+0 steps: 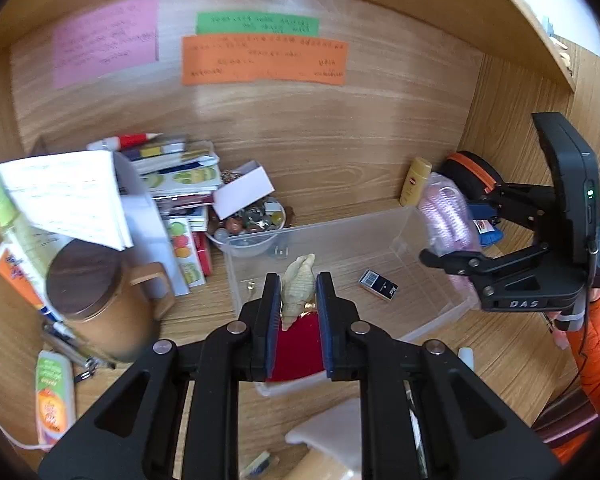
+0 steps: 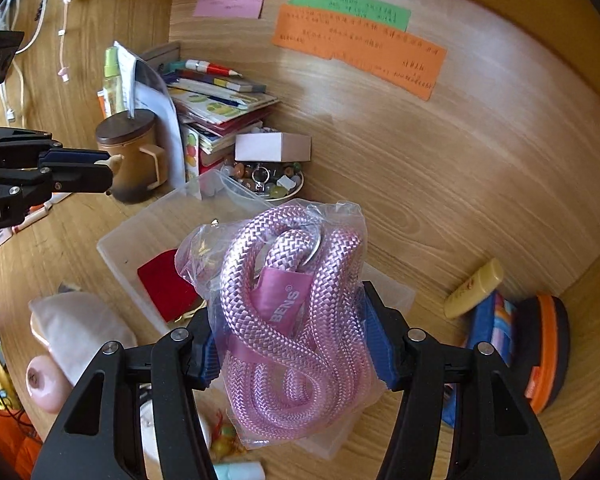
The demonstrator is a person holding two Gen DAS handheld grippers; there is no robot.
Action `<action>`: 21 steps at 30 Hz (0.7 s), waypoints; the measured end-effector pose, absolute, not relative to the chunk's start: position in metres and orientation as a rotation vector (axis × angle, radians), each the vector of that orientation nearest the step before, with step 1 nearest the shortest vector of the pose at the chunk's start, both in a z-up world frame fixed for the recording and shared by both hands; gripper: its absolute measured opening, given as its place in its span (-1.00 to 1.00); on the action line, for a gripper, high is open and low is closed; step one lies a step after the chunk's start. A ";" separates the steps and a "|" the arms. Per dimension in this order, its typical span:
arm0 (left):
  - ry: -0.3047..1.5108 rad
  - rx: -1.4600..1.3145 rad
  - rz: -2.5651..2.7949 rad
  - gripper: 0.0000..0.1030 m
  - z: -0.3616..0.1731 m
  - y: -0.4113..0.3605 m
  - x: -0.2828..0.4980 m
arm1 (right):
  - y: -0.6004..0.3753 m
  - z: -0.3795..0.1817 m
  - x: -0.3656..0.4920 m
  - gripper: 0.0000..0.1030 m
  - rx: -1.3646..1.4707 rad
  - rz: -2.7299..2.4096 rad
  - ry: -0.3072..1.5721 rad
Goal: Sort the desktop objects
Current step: 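Carry shell and rope bag over the clear box and open both grippers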
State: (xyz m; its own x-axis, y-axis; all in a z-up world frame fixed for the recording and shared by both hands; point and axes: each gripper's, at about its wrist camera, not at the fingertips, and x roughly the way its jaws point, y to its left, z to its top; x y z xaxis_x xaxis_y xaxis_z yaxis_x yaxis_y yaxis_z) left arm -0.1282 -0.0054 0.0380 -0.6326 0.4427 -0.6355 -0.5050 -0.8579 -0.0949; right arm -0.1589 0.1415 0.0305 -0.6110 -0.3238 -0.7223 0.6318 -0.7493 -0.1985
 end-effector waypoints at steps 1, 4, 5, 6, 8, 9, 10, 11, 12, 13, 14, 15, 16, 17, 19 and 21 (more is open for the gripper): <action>0.127 -0.924 2.433 -0.67 0.036 -0.003 -0.133 | 0.140 0.028 -0.163 0.08 0.936 -2.333 0.599; 0.140 -0.958 2.410 -0.67 0.027 0.004 -0.147 | 0.137 0.018 -0.173 0.08 0.968 -2.314 0.599; 0.142 -0.970 2.400 -0.67 0.024 0.006 -0.151 | 0.135 0.015 -0.177 0.08 0.980 -2.305 0.599; 0.146 -0.980 2.396 -0.67 0.021 0.008 -0.155 | 0.134 0.013 -0.179 0.08 0.987 -2.300 0.598; 0.149 -0.998 2.379 -0.67 0.015 0.011 -0.163 | 0.132 0.010 -0.184 0.08 1.001 -2.291 0.599; 0.150 -1.008 2.372 -0.67 0.013 0.012 -0.166 | 0.131 0.007 -0.188 0.08 1.013 -2.285 0.598; 0.152 -1.016 2.368 -0.67 0.011 0.013 -0.169 | 0.131 0.006 -0.190 0.08 1.021 -2.279 0.597; 0.155 -1.025 2.362 -0.67 0.009 0.015 -0.172 | 0.130 0.004 -0.193 0.08 1.030 -2.272 0.598; 0.158 -1.033 2.358 -0.67 0.006 0.016 -0.175 | 0.128 0.001 -0.196 0.08 1.039 -2.267 0.602; 0.164 -1.044 2.354 -0.67 0.003 0.018 -0.178 | 0.127 0.000 -0.198 0.08 1.046 -2.259 0.605; 0.168 -1.055 2.349 -0.67 0.000 0.019 -0.182 | 0.126 -0.001 -0.200 0.08 1.052 -2.253 0.607; 0.171 -1.065 2.343 -0.67 -0.003 0.020 -0.184 | 0.124 -0.004 -0.202 0.08 1.061 -2.243 0.611; 0.175 -1.074 2.337 -0.67 -0.005 0.022 -0.187 | 0.123 -0.006 -0.202 0.08 1.069 -2.237 0.614; 0.179 -1.080 2.333 -0.67 -0.008 0.023 -0.188 | 0.121 -0.008 -0.203 0.08 1.075 -2.227 0.625; 0.181 -1.086 2.327 -0.67 -0.010 0.024 -0.190 | 0.116 -0.014 -0.203 0.08 1.081 -2.207 0.660; 0.182 -1.095 2.320 -0.67 -0.013 0.025 -0.192 | 0.112 -0.019 -0.203 0.08 1.091 -2.189 0.684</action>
State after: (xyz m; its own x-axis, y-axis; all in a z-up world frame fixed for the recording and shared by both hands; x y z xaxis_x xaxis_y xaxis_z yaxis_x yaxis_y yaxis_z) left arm -0.1924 0.0246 -0.0133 -0.5082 0.4313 -0.7454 -0.5423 -0.8327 -0.1120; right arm -0.2032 0.1119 -0.0191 -0.4875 -0.2771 -0.8280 0.6995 -0.6915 -0.1804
